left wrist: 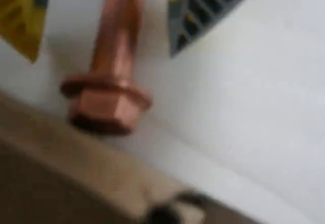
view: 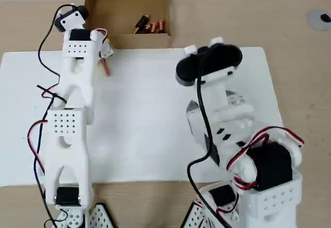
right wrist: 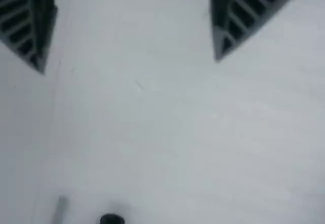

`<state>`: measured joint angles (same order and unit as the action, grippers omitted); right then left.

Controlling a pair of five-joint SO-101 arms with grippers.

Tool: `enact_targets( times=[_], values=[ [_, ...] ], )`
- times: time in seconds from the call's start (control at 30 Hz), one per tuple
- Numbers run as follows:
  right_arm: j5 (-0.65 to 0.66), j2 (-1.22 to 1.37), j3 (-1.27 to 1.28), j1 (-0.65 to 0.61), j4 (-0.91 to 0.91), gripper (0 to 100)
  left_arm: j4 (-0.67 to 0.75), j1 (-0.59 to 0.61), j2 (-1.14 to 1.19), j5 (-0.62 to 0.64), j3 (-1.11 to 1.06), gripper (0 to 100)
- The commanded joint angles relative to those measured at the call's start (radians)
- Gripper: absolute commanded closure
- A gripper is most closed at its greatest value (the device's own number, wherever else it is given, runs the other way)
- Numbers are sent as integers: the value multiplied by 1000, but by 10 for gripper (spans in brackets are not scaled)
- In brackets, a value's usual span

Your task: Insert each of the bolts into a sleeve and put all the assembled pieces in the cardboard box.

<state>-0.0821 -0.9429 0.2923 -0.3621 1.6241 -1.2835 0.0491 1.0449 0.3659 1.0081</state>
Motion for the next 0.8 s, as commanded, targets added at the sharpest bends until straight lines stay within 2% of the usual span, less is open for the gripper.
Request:
enact_targets(
  times=[0.0, 0.1, 0.37, 0.57, 0.77],
  values=[
    [-3, -24, 8, 19, -15, 745, -17, -9, 10, 89, 57, 822],
    [-5, -25, 8, 19, -15, 745, -61, -9, 18, 157, 64, 841],
    [-6, -24, 8, 19, -14, 745, -172, -9, 18, 163, 58, 844],
    [-6, -22, 8, 19, -14, 745, -190, -6, 18, 161, 66, 998],
    [-8, -22, 8, 19, -12, 745, -249, 8, 2, 155, 137, 990]
  ],
)
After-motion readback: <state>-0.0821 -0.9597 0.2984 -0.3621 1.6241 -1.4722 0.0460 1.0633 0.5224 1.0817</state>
